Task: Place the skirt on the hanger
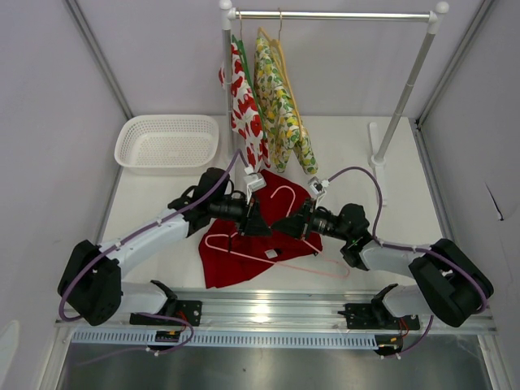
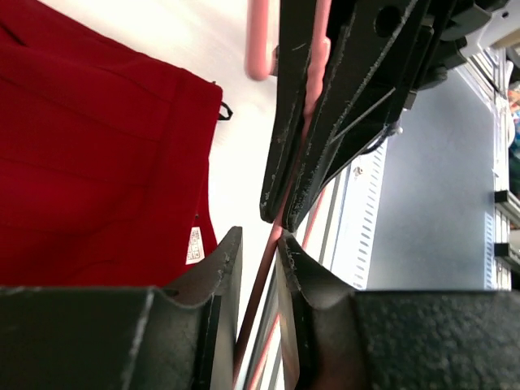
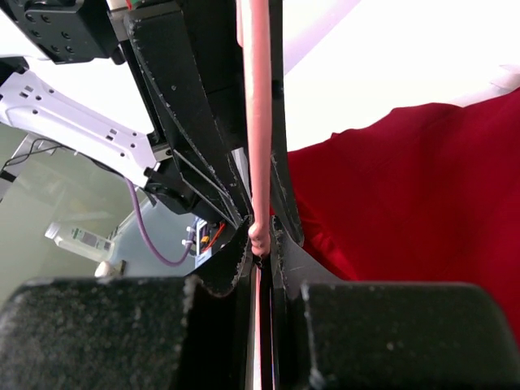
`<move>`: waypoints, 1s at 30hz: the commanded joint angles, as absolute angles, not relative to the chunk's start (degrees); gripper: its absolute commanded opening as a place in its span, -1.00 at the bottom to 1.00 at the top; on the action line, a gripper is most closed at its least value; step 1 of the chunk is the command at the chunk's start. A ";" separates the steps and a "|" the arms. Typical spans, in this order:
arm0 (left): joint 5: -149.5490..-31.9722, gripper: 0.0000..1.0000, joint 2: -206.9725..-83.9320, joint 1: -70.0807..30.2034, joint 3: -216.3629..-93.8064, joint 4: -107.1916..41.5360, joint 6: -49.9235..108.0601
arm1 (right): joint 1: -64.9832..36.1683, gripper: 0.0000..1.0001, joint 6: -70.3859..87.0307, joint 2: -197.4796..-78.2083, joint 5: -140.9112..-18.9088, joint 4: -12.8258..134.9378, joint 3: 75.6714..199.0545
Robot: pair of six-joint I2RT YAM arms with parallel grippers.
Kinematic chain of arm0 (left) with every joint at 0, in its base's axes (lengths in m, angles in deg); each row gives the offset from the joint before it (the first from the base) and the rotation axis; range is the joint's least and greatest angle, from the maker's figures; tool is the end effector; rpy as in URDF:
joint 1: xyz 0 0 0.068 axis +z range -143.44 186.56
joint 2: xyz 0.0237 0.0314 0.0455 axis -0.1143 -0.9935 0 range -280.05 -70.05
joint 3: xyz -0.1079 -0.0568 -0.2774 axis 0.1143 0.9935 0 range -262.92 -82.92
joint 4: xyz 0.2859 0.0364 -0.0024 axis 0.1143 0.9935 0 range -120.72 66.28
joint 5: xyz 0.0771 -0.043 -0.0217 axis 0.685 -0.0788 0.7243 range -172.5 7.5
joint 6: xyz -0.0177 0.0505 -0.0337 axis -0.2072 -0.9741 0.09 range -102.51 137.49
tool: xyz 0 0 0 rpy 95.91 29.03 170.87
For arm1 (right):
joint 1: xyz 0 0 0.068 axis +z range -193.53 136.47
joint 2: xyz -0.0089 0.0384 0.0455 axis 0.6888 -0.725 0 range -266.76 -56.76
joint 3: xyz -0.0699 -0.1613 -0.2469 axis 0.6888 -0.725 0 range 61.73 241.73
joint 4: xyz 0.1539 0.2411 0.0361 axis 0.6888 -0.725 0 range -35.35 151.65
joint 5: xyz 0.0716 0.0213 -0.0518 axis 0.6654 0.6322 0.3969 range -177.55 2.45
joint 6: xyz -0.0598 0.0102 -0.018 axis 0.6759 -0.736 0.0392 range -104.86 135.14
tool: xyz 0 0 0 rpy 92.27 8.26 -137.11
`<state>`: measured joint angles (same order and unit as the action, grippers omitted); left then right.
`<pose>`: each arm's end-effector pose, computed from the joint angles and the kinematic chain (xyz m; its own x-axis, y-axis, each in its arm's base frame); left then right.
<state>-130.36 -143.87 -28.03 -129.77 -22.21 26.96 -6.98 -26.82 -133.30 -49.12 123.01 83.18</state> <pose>0.2228 -0.1973 0.2645 -0.6157 0.2906 -0.7324 0.7875 0.2609 -0.5584 0.1975 0.1842 0.2230 -0.5785 0.2231 -0.7846 -0.7747 0.1508 0.6140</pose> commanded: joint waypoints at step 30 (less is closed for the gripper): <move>-121.52 -1.00 -142.12 -25.52 -132.84 -20.88 24.96 | -9.43 0.54 -17.12 -111.71 -80.16 81.81 85.02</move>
<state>-121.96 -144.09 -26.59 -130.20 -19.87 25.98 -8.20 -17.20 -115.26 -74.38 88.04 83.60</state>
